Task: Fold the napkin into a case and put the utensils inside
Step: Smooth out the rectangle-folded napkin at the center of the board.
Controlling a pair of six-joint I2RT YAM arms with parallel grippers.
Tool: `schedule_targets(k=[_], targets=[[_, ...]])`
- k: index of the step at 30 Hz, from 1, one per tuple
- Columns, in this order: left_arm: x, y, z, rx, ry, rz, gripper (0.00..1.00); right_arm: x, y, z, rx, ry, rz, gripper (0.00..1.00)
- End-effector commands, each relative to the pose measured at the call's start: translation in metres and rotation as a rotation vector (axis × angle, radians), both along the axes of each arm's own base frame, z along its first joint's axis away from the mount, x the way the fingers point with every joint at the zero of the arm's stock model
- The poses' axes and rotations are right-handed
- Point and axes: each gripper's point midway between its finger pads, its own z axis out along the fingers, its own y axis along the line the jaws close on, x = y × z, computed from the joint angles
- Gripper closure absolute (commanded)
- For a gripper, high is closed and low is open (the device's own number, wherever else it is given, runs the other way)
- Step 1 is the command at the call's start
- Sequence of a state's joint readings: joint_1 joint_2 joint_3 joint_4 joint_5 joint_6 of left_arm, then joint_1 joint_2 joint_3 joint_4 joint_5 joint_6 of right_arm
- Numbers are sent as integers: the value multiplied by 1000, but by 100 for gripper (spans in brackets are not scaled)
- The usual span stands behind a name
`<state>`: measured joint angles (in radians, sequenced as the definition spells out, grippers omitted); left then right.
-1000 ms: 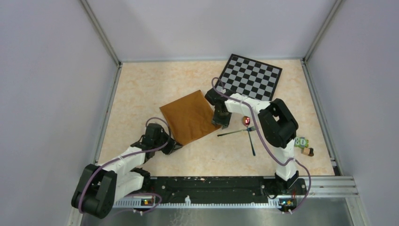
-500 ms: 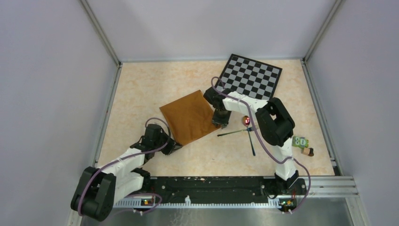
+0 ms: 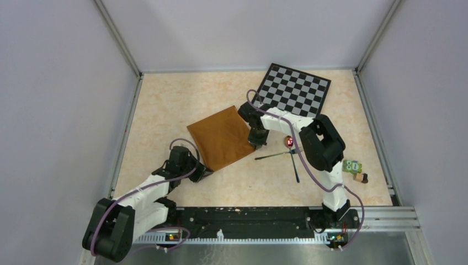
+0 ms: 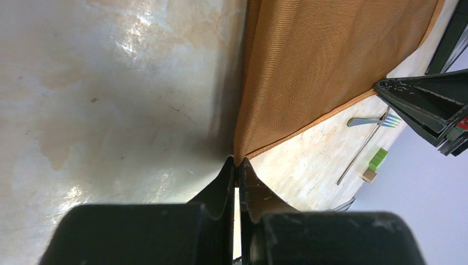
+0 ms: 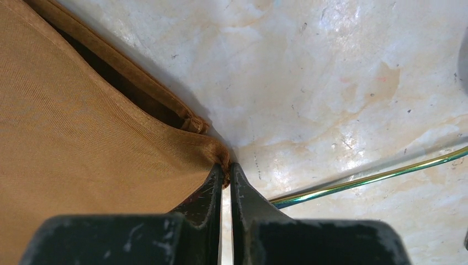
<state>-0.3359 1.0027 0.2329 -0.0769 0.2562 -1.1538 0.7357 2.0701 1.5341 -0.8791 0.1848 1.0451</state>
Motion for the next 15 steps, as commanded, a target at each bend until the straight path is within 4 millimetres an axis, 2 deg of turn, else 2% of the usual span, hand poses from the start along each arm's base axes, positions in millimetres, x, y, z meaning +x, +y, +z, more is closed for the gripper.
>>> schedule_targets(k=[1,3,6,9,12,15], targets=[[8,-1,12,18,-49,-24,97,10,6,-12,-18,-65,54,100],[11,-4,21,12,-72,-47,98,14,20,14,81,-128,103,100],[17,-8,35,-1,-106,-66,99,10,34,38,221,-189,139,100],[21,-10,46,-4,-129,-75,100,18,55,71,402,-344,202,100],[23,-12,50,-12,-135,-74,100,22,63,88,525,-431,209,100],[21,-11,50,-10,-125,-71,100,20,58,90,531,-441,183,100]])
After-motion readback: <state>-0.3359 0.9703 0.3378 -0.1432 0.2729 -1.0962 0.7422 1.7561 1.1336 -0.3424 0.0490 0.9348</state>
